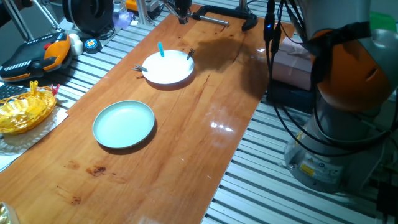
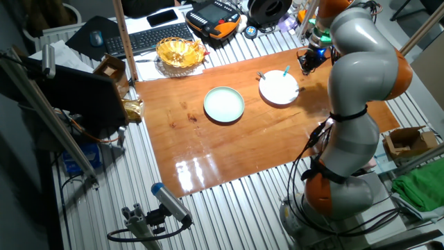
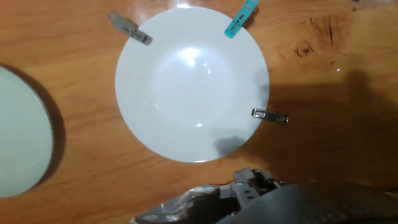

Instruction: Use a clamp

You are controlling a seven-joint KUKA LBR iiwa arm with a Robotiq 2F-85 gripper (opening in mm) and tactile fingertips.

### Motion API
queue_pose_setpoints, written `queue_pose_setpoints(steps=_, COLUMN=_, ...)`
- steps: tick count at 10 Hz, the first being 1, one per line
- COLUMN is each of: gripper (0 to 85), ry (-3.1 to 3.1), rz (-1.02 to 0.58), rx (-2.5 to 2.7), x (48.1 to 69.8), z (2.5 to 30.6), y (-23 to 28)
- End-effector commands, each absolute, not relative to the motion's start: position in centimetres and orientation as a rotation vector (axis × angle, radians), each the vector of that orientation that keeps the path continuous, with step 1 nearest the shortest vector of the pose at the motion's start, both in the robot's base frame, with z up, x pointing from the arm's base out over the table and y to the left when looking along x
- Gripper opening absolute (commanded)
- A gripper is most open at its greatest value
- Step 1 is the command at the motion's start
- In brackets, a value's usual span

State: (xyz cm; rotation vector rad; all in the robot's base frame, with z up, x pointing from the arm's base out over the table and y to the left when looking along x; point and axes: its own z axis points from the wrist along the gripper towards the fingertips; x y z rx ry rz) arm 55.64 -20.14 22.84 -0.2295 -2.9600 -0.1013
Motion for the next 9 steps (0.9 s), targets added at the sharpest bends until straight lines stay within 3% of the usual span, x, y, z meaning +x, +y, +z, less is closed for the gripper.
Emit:
queue_pose_setpoints(steps=1, gripper=3.0, ry=-2.960, rz=-0.107, rx=-0.225, x=55.6, z=22.8, y=-20.2)
queue_pose_setpoints(steps=5, gripper=42.0, ry=-3.010, rz=-0.098, rx=-0.266, x=55.7, z=21.2, y=-22.7)
queue_pose_setpoints(steps=9, gripper=56.3, ry=-3.061, rz=-0.171, rx=-0.308, x=55.0, z=18.0, y=-25.1)
